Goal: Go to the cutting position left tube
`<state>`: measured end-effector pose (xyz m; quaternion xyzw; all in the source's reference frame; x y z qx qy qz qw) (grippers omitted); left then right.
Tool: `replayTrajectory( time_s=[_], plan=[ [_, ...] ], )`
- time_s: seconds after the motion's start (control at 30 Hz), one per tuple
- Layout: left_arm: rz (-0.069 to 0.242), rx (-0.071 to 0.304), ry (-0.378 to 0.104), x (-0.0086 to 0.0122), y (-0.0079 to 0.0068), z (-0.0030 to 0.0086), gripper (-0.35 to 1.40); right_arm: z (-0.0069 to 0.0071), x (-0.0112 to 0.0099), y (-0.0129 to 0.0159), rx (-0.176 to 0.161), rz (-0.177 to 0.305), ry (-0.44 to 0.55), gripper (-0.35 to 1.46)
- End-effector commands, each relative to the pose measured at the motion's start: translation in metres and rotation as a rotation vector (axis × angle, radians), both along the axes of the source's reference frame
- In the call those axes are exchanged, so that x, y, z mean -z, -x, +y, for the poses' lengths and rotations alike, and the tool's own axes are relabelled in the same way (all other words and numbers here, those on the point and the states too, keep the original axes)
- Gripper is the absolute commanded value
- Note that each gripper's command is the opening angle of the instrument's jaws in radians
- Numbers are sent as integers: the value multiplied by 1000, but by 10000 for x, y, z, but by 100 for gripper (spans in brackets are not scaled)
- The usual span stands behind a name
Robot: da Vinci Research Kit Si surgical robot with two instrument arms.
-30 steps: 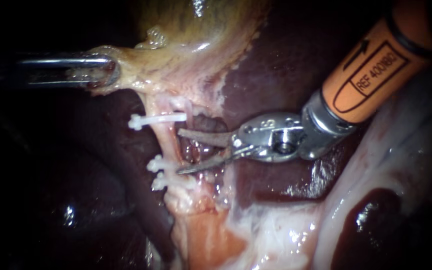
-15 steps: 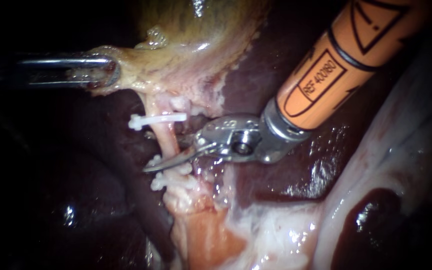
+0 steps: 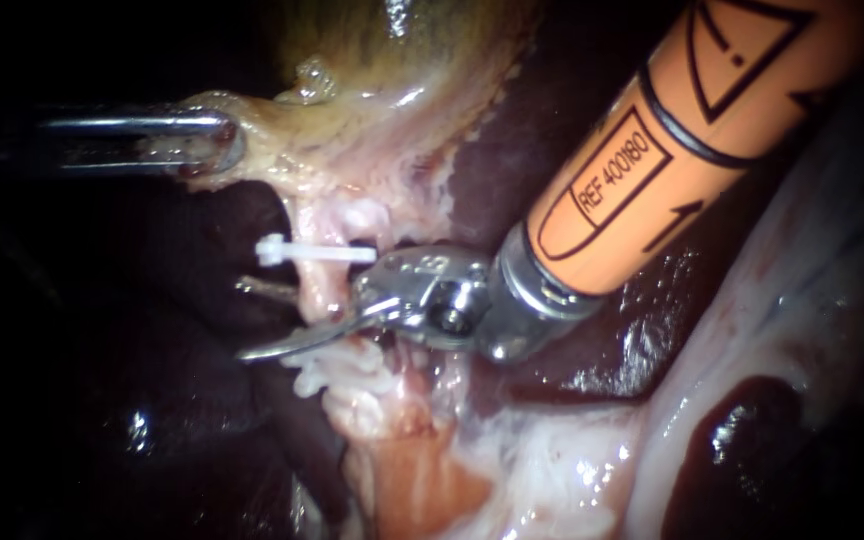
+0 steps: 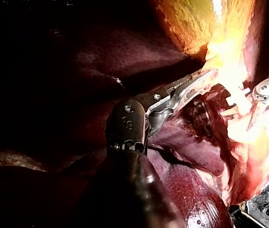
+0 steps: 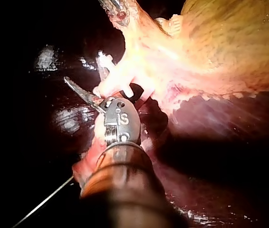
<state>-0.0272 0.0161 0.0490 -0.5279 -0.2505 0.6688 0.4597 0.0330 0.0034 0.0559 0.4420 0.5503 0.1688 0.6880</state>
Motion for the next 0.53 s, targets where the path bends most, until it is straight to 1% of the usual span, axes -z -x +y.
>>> replayTrajectory(
  time_s=[0.03, 0.17, 0.53],
  plan=[
    [0, -1, 0, 0, 0, 0, -35, -1, 5, -1, 3, 8, -6, 145],
    [0, -1, 0, 0, 0, 0, -35, -2, 14, -2, 5, 15, -13, 145],
    [0, -1, 0, 0, 0, 0, -35, 0, 8, 0, 1, 12, -12, 143]
  ],
)
